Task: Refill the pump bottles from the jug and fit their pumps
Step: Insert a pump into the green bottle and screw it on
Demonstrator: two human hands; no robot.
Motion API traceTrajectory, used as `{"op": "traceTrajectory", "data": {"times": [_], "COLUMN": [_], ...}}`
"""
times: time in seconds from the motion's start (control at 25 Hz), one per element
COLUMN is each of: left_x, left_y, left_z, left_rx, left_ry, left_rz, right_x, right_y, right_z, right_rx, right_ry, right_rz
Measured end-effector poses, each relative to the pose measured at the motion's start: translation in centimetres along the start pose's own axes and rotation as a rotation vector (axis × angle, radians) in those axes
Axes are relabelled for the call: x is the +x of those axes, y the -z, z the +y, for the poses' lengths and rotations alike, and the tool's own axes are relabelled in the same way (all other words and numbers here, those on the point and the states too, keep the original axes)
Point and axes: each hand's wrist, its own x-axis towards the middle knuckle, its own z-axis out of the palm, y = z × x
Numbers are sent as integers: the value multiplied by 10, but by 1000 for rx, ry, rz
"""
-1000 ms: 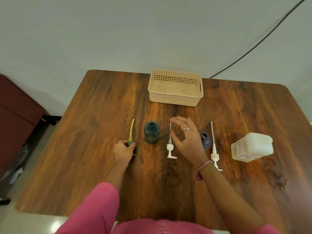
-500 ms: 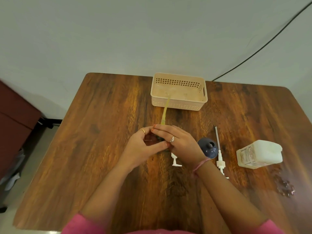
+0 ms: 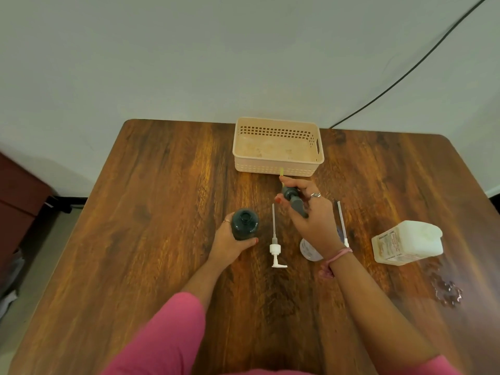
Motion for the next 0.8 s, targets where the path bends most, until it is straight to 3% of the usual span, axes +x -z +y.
{"op": "traceTrajectory", "data": {"times": [0.32, 0.56, 0.8], "left_x": [-4, -17, -28], "left_y": [1, -3, -18], "left_z": [32, 99, 140], "left_rx": [-134, -194, -211], "left_ry": [-70, -167, -200], "left_rz": [110, 195, 269], "right_x": [23, 57, 79], "right_y": [35, 89, 142], "right_z": [-21, -70, -111], "right_rx": [-15, 302, 380], "right_ry": [45, -29, 35], "right_rz": [212, 227, 228]}}
